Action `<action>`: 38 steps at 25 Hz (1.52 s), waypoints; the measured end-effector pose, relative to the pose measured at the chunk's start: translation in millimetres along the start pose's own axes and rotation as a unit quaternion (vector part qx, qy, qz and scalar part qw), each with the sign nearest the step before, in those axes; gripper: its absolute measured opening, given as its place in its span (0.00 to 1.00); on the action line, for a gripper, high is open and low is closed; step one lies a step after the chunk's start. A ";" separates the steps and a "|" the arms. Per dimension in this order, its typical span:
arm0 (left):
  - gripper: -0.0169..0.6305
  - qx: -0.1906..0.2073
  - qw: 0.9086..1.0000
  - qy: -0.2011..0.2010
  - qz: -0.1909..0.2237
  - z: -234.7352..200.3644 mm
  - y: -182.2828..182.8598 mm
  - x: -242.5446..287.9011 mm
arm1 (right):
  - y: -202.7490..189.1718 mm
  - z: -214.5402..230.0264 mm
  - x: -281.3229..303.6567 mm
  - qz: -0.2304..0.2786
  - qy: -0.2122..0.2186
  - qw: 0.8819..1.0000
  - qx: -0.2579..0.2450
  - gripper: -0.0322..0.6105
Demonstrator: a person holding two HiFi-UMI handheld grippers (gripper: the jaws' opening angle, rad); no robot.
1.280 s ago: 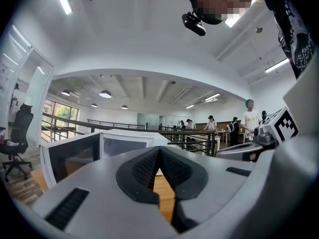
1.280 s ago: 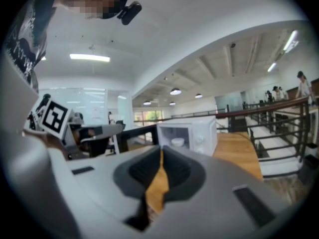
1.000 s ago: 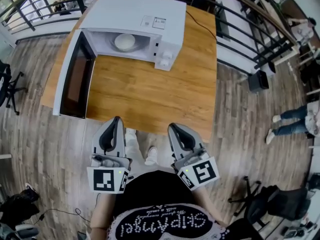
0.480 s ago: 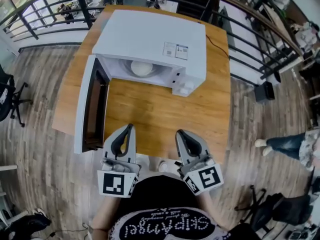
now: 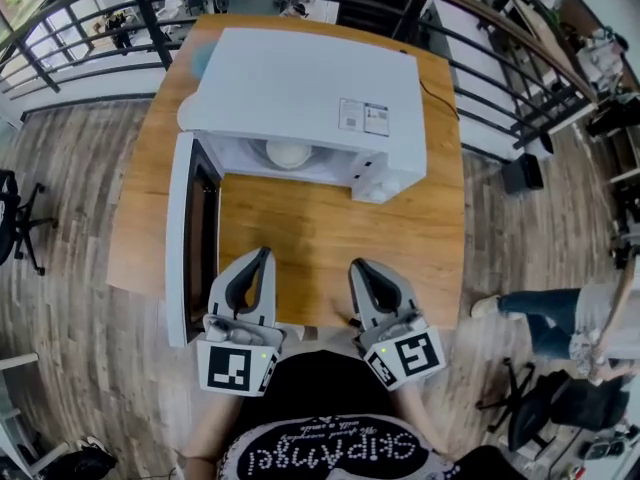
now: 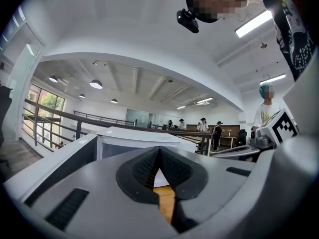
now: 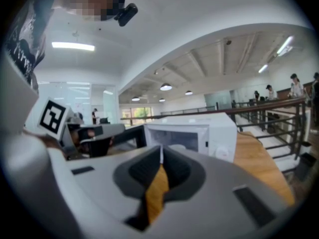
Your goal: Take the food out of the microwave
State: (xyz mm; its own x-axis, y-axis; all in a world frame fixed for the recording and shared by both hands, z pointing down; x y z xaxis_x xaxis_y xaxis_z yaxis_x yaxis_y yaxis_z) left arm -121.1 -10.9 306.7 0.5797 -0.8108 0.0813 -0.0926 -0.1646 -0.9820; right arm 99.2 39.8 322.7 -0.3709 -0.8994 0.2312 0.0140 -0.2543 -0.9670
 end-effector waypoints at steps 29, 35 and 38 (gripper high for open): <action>0.07 0.009 0.999 0.050 -0.008 -14.9 -4.4 22.7 | 6.4 30.7 34.6 -0.020 0.026 0.999 -0.003 0.11; 0.07 0.011 0.998 0.062 -0.020 -17.3 -9.7 21.2 | 3.3 34.1 40.9 -0.022 0.038 0.999 -0.004 0.11; 0.07 0.014 0.998 0.066 -0.021 -16.0 -11.7 20.8 | 0.9 35.1 42.0 -0.023 0.044 0.999 -0.003 0.11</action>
State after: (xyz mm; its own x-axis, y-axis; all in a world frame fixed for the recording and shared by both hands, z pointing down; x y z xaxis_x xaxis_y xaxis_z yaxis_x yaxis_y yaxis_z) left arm -120.9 -34.8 322.6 0.4713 -0.8704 0.1422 -0.0476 -0.1861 -0.9814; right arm 116.2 -10.7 335.3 -0.4519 -0.8515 0.2658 -0.0098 -0.2932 -0.9560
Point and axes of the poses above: the fingertips, and each gripper's own axes: x forward along the fingers, z to its right, y out of its top, the point moved 10 cm from there along -x, backward along the fingers, and after that the axes turned 1 degree about -x, right-handed, at the moved point
